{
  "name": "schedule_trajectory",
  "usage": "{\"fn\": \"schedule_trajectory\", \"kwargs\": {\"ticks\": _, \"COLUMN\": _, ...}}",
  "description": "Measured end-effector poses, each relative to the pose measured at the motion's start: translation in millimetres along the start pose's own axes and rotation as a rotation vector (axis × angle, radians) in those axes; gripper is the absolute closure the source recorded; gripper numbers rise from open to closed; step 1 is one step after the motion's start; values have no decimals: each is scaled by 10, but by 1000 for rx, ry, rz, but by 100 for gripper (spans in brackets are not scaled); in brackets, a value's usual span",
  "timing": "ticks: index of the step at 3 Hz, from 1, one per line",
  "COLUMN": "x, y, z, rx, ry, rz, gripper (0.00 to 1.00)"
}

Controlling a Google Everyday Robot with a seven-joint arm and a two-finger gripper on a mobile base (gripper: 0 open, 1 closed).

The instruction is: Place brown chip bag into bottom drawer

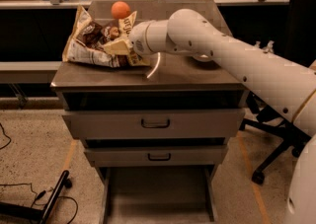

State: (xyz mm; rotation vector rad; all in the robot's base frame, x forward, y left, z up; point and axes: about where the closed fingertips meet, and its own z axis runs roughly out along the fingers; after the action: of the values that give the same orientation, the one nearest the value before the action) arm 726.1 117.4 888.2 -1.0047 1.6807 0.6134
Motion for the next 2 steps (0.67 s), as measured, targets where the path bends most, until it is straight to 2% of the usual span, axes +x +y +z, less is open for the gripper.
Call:
{"fn": "schedule_trajectory", "kwargs": {"ticks": 1, "x": 0, "y": 17, "z": 17, "rx": -4, "ry": 0, "rz": 0, "gripper": 87}}
{"fn": "schedule_trajectory", "kwargs": {"ticks": 2, "x": -1, "y": 35, "z": 35, "rx": -7, "ry": 0, "rz": 0, "gripper": 100}}
